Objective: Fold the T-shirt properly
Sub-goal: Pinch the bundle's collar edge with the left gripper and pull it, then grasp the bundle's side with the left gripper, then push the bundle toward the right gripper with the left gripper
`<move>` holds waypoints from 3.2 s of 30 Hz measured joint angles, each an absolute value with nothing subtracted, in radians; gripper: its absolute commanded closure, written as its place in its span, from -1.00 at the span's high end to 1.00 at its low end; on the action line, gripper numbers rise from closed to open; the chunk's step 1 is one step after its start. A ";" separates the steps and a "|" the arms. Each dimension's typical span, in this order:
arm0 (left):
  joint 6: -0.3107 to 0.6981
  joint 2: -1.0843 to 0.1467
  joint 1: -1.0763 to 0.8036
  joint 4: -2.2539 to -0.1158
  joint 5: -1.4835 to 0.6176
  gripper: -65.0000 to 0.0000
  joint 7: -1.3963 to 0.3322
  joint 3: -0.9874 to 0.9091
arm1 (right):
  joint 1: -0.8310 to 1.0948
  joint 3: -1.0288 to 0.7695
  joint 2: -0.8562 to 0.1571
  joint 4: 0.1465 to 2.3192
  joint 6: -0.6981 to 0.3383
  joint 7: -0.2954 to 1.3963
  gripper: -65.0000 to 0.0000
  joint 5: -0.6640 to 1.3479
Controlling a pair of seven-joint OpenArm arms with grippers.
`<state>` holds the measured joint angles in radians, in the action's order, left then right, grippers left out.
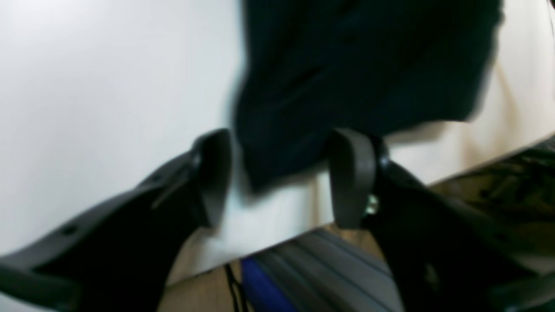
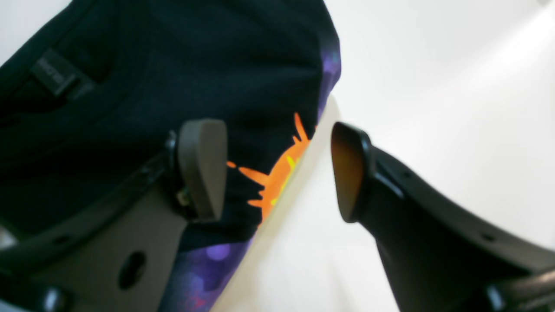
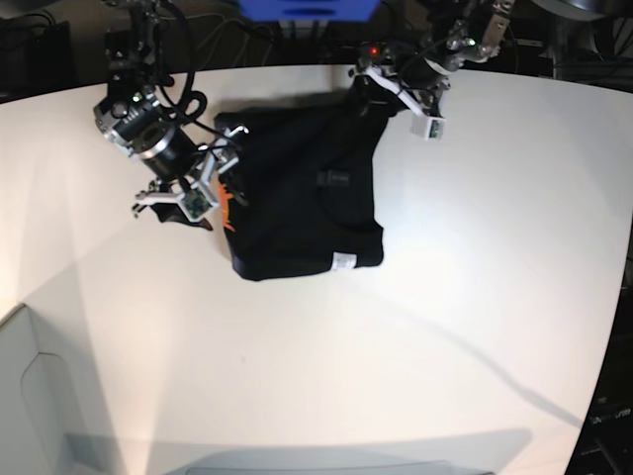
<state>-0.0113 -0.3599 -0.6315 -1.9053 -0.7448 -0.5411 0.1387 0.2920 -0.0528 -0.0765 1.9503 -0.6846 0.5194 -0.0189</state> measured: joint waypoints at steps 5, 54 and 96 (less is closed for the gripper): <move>-0.006 -0.352 -0.674 -2.008 -0.752 0.18 -0.542 0.014 | 0.277 -0.053 -0.075 1.950 -0.685 0.522 0.17 -0.019; 0.033 -0.326 0.052 -1.367 -0.949 -1.00 -0.505 0.426 | 0.250 -0.162 -0.074 1.954 -0.685 0.514 0.17 -0.018; 0.580 0.126 0.778 -0.779 -0.003 0.24 -0.450 1.072 | 0.228 -0.642 0.147 1.957 -0.685 0.519 0.17 -0.019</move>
<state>0.5804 0.1265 0.7780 -0.7788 -0.0029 -0.4503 1.0721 0.2279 -0.6422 0.1467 1.9572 -0.6846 0.5194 -0.0193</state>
